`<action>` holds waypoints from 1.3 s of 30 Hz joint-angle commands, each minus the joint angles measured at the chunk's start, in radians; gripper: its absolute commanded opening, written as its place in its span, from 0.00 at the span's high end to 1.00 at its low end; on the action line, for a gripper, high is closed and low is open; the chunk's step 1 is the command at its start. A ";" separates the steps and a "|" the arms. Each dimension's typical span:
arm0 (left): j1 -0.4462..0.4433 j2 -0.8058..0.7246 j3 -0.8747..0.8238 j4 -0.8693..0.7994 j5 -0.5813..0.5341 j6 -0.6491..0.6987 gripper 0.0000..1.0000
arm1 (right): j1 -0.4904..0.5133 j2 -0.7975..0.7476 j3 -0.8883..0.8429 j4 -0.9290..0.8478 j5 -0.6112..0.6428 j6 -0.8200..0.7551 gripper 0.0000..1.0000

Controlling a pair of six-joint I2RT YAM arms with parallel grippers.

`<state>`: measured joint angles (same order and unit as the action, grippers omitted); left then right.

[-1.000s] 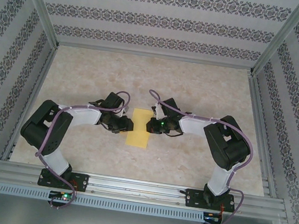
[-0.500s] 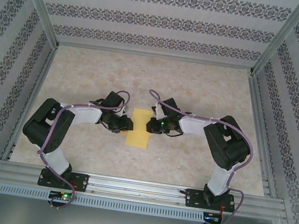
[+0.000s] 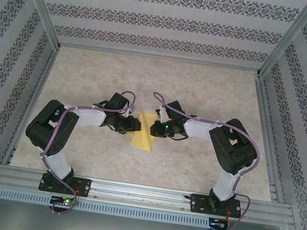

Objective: Fold a paper plane with a square sheet of paper (fold left side to right side)

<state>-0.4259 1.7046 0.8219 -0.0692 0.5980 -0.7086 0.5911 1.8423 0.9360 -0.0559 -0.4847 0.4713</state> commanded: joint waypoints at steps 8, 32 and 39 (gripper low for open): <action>-0.001 -0.014 0.059 0.013 0.001 0.036 0.61 | 0.001 0.041 -0.010 -0.038 0.026 -0.016 1.00; 0.008 -0.056 -0.019 0.059 -0.012 -0.090 1.00 | -0.001 -0.076 0.015 -0.026 0.065 -0.102 0.89; 0.004 -0.103 -0.049 0.058 -0.051 -0.195 1.00 | 0.042 -0.329 -0.141 0.034 0.213 -0.209 0.59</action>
<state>-0.4236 1.6413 0.7910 -0.0357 0.5812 -0.8307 0.6014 1.6054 0.8585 -0.0494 -0.3626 0.3405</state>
